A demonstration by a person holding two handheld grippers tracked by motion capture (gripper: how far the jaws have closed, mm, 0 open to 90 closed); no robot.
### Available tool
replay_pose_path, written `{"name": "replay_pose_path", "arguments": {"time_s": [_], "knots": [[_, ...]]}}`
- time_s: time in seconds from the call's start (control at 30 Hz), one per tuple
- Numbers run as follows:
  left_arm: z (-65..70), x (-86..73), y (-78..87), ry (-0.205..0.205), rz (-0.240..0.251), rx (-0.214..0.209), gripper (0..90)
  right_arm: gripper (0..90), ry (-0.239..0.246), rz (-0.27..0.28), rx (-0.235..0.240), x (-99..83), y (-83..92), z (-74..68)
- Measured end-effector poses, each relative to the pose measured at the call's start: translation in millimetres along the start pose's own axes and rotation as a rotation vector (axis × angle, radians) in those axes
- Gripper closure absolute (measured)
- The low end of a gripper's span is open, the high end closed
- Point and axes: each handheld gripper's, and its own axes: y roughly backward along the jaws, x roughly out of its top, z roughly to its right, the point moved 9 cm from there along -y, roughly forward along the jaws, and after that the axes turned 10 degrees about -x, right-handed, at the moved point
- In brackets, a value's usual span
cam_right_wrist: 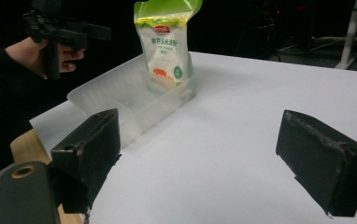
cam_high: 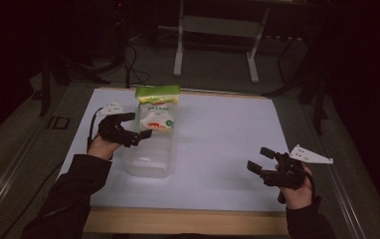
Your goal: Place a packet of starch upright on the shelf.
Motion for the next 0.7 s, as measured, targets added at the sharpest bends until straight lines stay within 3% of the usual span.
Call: {"name": "replay_pose_path", "arguments": {"time_s": [0.3,0.43,0.7], "knots": [[40.9,5.3,0.2,-0.044,0.029,-0.065,1.6,13.8,0.000,-0.004,0.005,-1.3,-0.3,-0.7],[59.2,4.5,-4.4,-0.075,0.009,-0.090,1.6,13.8,0.003,-0.004,0.007,-1.7,-0.5,-1.5],[92.1,3.9,-16.4,-0.110,0.032,-0.171,1.6,13.8,0.007,-0.007,0.013,-3.2,0.1,-1.4]]}}
